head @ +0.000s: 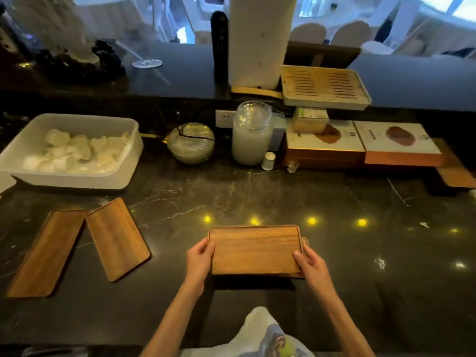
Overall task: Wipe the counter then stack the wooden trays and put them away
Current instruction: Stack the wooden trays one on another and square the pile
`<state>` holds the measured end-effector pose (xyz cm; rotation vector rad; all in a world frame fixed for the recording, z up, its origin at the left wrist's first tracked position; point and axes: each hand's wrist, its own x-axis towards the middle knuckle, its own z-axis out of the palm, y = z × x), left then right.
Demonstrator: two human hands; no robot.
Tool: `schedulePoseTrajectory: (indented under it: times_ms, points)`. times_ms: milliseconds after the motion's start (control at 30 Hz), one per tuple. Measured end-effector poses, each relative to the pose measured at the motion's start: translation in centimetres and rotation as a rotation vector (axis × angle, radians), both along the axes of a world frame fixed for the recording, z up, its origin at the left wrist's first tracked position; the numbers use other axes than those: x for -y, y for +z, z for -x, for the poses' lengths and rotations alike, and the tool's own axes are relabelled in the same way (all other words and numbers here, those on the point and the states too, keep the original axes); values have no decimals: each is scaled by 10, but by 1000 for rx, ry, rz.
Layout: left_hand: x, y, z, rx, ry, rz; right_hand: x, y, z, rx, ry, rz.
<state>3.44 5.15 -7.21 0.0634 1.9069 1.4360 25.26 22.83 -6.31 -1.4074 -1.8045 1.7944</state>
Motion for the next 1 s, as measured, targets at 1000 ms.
schedulePoseTrajectory:
  times_ms: [1000]
  points:
    - [-67, -52, -31, -527, -303, 461, -44, -81, -30, 318, -41, -280]
